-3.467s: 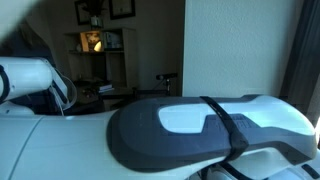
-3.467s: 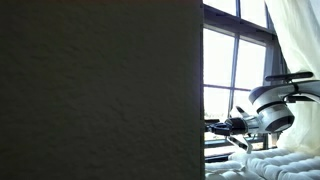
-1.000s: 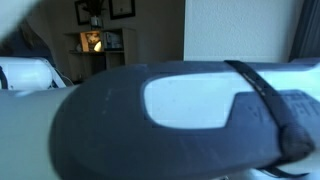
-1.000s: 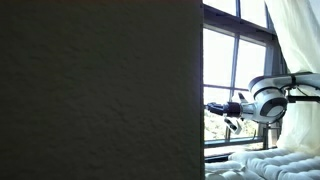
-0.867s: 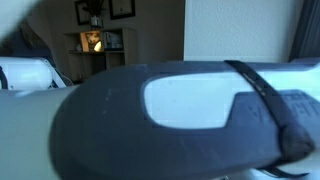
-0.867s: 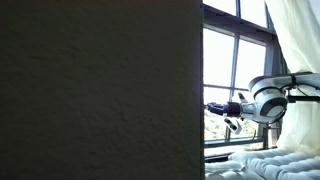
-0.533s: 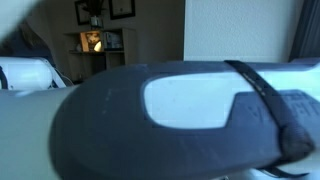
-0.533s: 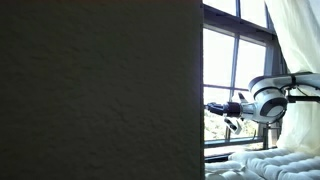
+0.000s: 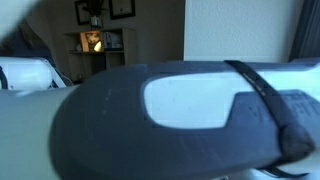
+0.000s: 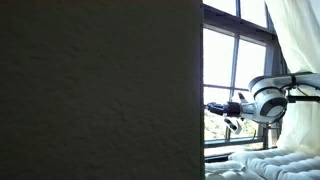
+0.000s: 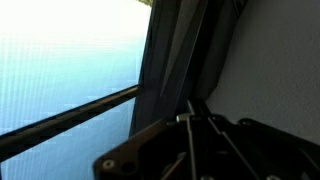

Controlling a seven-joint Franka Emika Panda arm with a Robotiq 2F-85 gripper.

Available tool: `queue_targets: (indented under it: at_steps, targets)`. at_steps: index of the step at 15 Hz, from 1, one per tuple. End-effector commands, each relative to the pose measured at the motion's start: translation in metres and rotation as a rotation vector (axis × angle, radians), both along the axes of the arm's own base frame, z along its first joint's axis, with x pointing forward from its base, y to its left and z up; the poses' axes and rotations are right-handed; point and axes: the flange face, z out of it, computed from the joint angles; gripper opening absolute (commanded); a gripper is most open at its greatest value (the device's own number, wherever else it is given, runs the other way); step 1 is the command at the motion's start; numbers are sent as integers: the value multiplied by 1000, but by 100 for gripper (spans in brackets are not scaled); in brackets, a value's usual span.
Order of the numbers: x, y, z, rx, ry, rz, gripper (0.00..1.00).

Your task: Open the slot in the window screen

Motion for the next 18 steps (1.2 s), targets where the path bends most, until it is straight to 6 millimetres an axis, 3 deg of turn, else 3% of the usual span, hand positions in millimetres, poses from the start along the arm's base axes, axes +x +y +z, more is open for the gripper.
queue_targets:
  at_steps: [1,18]
  targets:
    - [0,1,0,-4,-3,3,0]
    - [-2,19,1,-59,6,70,0]
